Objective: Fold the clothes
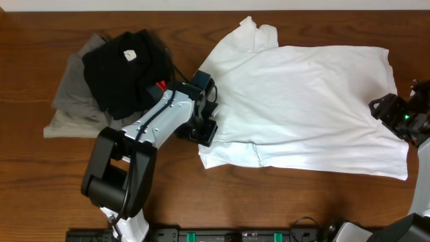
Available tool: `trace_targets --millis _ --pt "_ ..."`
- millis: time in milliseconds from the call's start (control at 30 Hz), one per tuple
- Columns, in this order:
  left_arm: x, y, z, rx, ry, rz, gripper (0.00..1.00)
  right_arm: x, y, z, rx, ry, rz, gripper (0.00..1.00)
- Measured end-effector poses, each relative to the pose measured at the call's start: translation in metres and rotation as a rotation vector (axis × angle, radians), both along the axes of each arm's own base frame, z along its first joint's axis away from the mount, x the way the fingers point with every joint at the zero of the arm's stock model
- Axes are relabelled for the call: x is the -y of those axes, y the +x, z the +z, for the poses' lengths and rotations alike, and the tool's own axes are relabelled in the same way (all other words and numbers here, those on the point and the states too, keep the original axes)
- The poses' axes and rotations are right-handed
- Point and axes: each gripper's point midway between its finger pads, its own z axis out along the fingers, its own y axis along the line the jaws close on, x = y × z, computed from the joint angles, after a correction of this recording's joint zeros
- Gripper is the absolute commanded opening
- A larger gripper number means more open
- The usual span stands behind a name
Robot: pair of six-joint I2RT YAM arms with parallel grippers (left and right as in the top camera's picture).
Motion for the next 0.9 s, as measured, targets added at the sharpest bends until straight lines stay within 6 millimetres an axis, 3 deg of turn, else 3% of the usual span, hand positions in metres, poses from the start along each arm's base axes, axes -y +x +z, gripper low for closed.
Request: trace_targets --millis 133,433,700,900 --pt "0.007 -0.003 0.002 -0.024 -0.048 0.012 0.47 0.0 0.0 0.0 0.0 0.001 -0.002 0.57" --pt "0.007 -0.022 -0.007 -0.083 -0.063 0.009 0.45 -0.003 0.001 0.001 0.007 0.014 0.006 0.57" --pt "0.007 -0.025 -0.012 -0.09 -0.064 0.016 0.07 -0.004 0.002 0.002 0.012 0.022 0.012 0.57" --pt "0.005 -0.029 -0.011 -0.108 -0.055 0.017 0.06 -0.005 0.002 0.002 0.013 0.024 0.013 0.57"
